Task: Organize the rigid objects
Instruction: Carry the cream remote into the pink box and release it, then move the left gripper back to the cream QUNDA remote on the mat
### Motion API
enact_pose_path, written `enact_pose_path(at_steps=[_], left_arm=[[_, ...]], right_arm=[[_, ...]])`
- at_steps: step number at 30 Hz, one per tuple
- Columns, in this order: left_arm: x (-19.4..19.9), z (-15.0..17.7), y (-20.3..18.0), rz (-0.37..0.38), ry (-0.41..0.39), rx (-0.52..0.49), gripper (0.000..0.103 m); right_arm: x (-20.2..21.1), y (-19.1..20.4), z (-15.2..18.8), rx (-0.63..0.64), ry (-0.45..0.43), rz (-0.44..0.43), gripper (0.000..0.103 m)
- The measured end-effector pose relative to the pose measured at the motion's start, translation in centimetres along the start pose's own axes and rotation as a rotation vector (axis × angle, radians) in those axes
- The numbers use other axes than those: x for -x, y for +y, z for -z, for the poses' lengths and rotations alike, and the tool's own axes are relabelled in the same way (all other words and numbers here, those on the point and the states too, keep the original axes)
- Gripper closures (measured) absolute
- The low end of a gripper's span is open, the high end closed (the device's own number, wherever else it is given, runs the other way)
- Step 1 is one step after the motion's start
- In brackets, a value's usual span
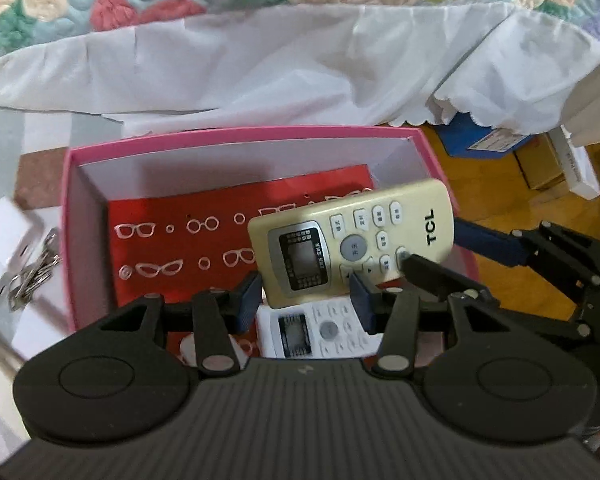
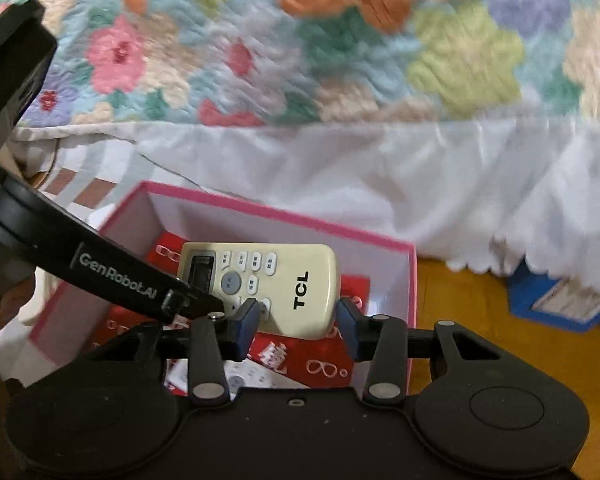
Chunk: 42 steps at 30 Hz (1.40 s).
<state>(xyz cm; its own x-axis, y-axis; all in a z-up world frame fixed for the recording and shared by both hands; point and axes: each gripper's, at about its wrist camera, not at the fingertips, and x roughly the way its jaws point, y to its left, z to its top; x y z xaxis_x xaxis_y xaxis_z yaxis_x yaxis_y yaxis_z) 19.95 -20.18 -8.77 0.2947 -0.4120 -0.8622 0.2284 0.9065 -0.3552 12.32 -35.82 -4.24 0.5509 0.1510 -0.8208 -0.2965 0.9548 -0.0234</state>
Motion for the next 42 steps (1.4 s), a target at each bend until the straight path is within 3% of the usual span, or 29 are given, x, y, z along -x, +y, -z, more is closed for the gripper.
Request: enact_pose_path(at_steps=[6,8,11,13,18,23,29,35,42], left_arm=[[-4.5,0.3,1.0,0.011,0.083,0.061,0.056],[-5.4,0.4,1.4,0.025,0.066,0.094,0.062],[-5.8,0.2,1.5,0.053,0.024,0.120,0.053],[-5.4,0.0,1.1,0.036,0.037,0.096,0.052],[-1.2,0.1,0.5,0.002,0.005,-0.092,0.051],[4.3,0.2,2.8,0.046,0.004,-0.126,0.046],[10.7,1.3,7.0,-0.006,-0.013,-0.203,0.046],[15.2,3.3,13.0,-0.037,-0.022,-0.155,0.042],[13.8,7.2,20.6,-0.065,0.008,0.009,0.041]], right_arm=[[-3.1,-0.8,0.6,-0.059,0.090,0.020,0.072],[-3.8,-0.7,0.9,-0.045,0.108,0.038,0.073],[-5.4,0.2,1.3,-0.006,0.187,0.155,0.075],[-5.0,0.4,1.5,-0.024,0.164,0.181,0.074],[-1.5,0.3,1.5,-0.146,0.104,0.037,0.072],[2.0,1.9,0.4,-0.175,0.066,-0.122,0.070],[6.0,6.9,-1.0,-0.119,0.031,-0.327,0.069],[6.9,14.6,-2.7,0.019,0.036,-0.495,0.068],[2.7,23.9,-2.6,0.208,0.070,-0.545,0.059]])
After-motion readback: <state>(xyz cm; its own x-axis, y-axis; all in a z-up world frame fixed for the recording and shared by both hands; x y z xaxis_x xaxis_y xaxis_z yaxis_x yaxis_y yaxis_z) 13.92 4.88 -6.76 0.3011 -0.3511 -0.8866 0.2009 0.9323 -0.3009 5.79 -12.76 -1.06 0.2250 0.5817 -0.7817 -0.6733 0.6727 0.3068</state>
